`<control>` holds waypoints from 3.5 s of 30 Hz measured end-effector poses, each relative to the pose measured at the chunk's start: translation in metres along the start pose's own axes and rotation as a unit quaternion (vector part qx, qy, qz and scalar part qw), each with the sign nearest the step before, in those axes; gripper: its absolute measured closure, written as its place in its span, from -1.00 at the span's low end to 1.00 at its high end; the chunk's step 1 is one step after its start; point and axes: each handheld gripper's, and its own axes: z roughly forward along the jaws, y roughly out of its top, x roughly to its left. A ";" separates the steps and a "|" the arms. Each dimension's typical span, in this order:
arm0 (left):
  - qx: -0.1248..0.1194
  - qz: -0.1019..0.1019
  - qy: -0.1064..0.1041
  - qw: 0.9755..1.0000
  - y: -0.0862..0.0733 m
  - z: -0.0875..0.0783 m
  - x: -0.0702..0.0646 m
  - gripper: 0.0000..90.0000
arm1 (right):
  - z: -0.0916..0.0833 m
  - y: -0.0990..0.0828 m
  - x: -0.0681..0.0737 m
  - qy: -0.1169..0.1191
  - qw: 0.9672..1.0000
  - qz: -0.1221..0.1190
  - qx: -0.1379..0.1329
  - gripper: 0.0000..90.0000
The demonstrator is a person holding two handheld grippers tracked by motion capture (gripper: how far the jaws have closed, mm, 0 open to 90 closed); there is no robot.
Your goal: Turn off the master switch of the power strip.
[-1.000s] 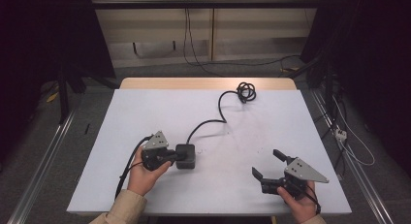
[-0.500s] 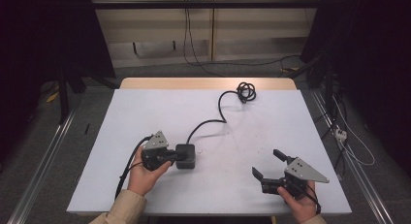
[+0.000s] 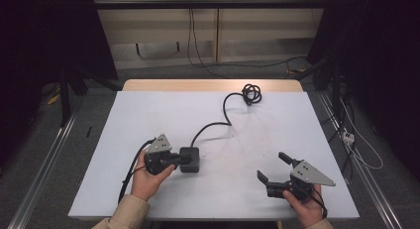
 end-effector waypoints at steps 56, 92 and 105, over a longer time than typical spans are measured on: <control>-0.018 -0.038 -0.001 0.999 0.003 -0.007 0.000 0.54 | 0.000 0.000 0.000 0.002 1.000 -0.001 -0.001 -0.91; -0.048 -0.075 0.026 0.996 -0.006 -0.035 0.010 -0.78 | 0.000 0.001 0.000 0.002 1.000 -0.001 -0.001 -0.91; -0.045 -0.069 0.029 0.996 -0.016 -0.042 0.012 -0.81 | -0.001 0.001 0.000 0.002 1.000 -0.001 -0.002 -0.91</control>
